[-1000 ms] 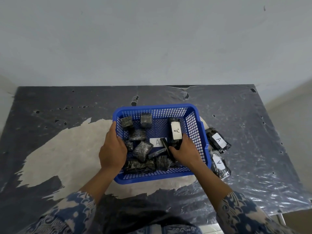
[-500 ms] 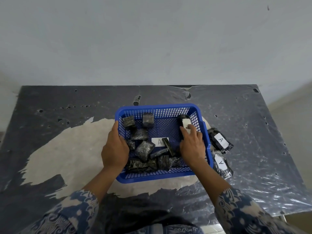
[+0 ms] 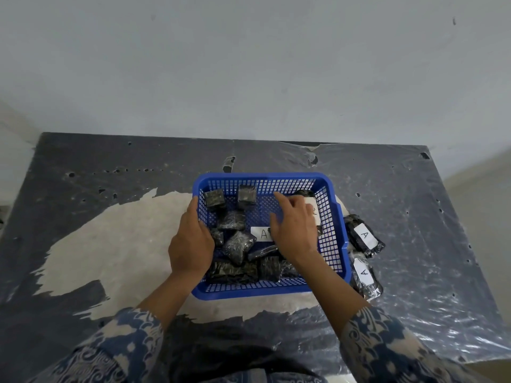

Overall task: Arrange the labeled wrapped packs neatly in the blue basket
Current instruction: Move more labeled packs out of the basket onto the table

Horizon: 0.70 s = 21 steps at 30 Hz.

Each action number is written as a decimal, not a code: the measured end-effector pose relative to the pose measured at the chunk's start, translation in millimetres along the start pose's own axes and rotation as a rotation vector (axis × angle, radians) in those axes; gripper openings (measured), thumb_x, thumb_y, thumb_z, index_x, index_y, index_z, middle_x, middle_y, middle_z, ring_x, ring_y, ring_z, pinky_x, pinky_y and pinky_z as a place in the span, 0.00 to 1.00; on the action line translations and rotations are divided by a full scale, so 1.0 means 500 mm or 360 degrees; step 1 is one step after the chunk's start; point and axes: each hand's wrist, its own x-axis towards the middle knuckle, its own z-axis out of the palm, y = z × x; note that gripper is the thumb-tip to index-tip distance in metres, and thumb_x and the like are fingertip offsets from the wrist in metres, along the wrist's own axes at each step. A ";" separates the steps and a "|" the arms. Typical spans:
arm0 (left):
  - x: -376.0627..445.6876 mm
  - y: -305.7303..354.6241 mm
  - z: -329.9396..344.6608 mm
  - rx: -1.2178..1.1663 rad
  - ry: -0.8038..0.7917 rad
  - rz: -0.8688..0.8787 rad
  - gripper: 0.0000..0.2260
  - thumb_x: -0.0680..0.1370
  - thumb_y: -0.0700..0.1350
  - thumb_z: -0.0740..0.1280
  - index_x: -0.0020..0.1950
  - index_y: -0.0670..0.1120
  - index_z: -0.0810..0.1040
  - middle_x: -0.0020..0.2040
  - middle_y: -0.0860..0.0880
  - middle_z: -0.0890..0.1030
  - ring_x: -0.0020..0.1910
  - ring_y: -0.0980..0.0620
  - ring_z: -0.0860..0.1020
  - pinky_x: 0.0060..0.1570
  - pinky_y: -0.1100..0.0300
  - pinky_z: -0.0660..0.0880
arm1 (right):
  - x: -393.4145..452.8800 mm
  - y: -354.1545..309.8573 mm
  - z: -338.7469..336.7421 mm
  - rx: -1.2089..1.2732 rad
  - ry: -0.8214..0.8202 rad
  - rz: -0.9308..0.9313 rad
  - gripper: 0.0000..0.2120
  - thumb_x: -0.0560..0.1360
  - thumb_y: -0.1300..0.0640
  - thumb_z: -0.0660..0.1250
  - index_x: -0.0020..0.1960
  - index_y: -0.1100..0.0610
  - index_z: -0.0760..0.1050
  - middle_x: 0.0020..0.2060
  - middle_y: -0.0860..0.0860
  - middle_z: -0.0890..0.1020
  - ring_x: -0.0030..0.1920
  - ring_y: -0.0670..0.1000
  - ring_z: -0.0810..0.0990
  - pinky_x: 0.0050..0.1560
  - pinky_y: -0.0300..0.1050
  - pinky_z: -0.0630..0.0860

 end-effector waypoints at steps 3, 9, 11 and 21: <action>-0.001 0.006 -0.001 0.0026 -0.0019 -0.0048 0.24 0.84 0.44 0.58 0.80 0.51 0.59 0.69 0.46 0.76 0.52 0.42 0.81 0.41 0.51 0.77 | 0.039 -0.066 0.022 0.0360 -0.0196 0.0158 0.27 0.78 0.39 0.64 0.74 0.45 0.64 0.64 0.52 0.72 0.54 0.55 0.80 0.46 0.53 0.80; -0.003 0.014 -0.008 0.0078 -0.0022 -0.0073 0.24 0.83 0.46 0.58 0.79 0.54 0.58 0.67 0.48 0.76 0.51 0.43 0.81 0.40 0.52 0.76 | 0.077 -0.116 0.061 0.0207 -0.0225 -0.0004 0.23 0.77 0.39 0.66 0.68 0.44 0.69 0.60 0.54 0.66 0.57 0.60 0.73 0.46 0.55 0.77; -0.002 0.010 -0.008 0.0084 -0.0032 -0.0083 0.25 0.83 0.46 0.58 0.80 0.54 0.57 0.67 0.48 0.76 0.51 0.43 0.81 0.39 0.54 0.74 | 0.075 -0.106 0.064 0.0314 -0.0213 0.0064 0.19 0.76 0.43 0.69 0.64 0.44 0.69 0.59 0.54 0.66 0.53 0.60 0.74 0.46 0.54 0.78; 0.003 -0.001 -0.003 0.0052 -0.0039 -0.0076 0.25 0.84 0.43 0.59 0.81 0.52 0.58 0.71 0.47 0.74 0.47 0.42 0.82 0.36 0.52 0.77 | 0.034 0.000 0.026 0.0563 -0.0017 0.0139 0.24 0.71 0.53 0.75 0.65 0.49 0.72 0.60 0.51 0.69 0.51 0.49 0.76 0.52 0.46 0.80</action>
